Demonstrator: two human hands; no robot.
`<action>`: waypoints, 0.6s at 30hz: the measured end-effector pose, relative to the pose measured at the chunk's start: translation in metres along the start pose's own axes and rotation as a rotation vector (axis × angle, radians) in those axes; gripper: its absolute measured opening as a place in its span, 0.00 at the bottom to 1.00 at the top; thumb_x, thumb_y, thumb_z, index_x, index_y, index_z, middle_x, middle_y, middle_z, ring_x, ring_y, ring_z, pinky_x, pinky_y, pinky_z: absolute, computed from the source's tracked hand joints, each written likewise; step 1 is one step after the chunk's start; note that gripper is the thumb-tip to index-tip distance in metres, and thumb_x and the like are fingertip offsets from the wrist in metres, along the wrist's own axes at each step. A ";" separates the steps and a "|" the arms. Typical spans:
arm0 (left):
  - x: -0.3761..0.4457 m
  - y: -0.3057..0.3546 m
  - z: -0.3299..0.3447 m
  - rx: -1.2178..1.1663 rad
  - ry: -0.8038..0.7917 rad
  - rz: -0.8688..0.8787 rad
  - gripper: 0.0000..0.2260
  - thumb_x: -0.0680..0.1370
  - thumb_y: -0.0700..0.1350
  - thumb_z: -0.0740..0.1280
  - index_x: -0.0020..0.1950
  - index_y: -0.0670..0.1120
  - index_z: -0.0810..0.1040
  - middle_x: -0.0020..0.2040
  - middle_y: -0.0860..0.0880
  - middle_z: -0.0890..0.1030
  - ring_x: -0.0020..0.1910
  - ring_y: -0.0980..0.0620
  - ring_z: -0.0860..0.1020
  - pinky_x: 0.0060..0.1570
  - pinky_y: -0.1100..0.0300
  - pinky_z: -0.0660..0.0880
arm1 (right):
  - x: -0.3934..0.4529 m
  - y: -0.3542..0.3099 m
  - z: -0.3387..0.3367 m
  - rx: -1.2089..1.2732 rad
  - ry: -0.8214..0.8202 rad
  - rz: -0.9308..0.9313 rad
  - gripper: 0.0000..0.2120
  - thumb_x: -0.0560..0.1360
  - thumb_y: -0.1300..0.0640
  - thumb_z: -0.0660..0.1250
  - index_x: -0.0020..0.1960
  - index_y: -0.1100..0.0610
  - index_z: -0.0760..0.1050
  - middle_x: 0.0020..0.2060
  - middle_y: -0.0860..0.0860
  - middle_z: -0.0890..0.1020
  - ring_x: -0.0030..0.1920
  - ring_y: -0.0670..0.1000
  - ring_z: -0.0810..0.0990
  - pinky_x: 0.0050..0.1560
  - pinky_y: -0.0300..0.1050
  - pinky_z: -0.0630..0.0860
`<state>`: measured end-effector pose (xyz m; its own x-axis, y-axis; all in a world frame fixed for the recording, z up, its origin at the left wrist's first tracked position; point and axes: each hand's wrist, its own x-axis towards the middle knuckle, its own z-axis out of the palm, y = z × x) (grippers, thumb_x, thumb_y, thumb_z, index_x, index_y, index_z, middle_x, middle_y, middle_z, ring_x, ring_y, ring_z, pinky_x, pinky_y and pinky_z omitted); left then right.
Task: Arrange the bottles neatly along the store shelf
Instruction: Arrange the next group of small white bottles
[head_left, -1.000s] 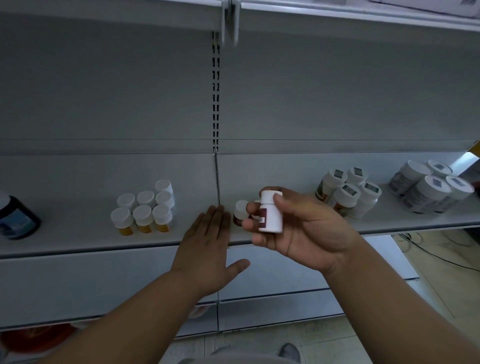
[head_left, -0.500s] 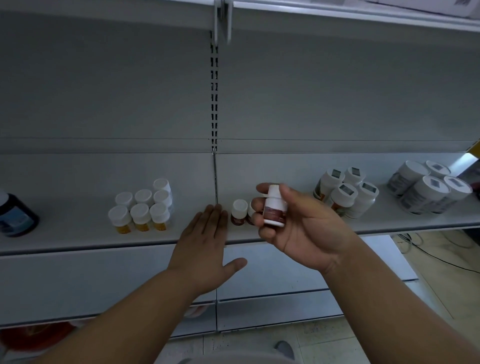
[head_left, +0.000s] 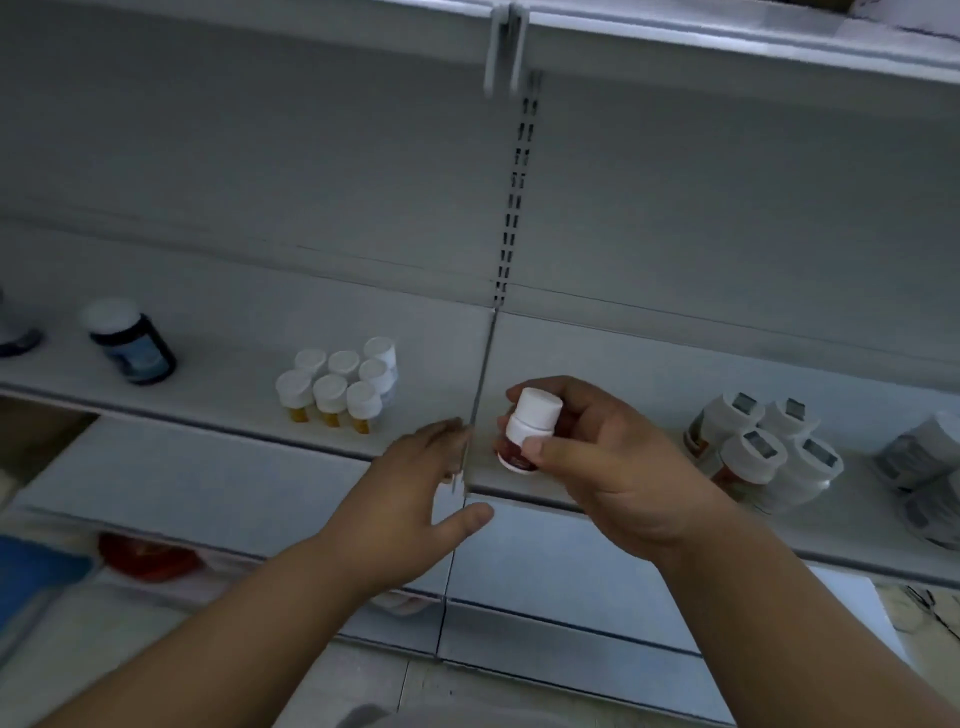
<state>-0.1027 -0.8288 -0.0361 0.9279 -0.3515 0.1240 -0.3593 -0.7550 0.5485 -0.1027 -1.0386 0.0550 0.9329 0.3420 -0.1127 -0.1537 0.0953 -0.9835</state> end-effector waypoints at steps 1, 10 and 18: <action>-0.011 0.004 -0.004 -0.049 0.059 -0.036 0.36 0.73 0.70 0.59 0.77 0.56 0.61 0.75 0.57 0.66 0.72 0.59 0.64 0.70 0.62 0.62 | 0.004 0.000 0.002 -0.105 -0.008 -0.018 0.18 0.69 0.65 0.71 0.58 0.55 0.76 0.49 0.54 0.84 0.53 0.54 0.83 0.59 0.50 0.78; -0.106 0.017 -0.029 0.032 0.353 -0.455 0.32 0.72 0.68 0.64 0.73 0.57 0.65 0.67 0.60 0.70 0.66 0.61 0.68 0.64 0.61 0.67 | 0.041 0.018 0.081 -0.594 -0.381 -0.241 0.15 0.69 0.56 0.76 0.51 0.45 0.75 0.45 0.44 0.83 0.48 0.47 0.82 0.53 0.51 0.79; -0.228 -0.048 -0.064 0.090 0.487 -0.802 0.33 0.72 0.69 0.61 0.74 0.58 0.64 0.68 0.60 0.70 0.67 0.59 0.67 0.67 0.58 0.67 | 0.064 0.061 0.244 -0.799 -0.717 -0.501 0.17 0.69 0.53 0.76 0.53 0.44 0.73 0.45 0.39 0.79 0.47 0.43 0.78 0.47 0.40 0.76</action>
<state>-0.2903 -0.6772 -0.0382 0.8335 0.5466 0.0803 0.4173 -0.7182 0.5569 -0.1320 -0.7832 0.0221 0.3965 0.9031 0.1648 0.6614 -0.1565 -0.7335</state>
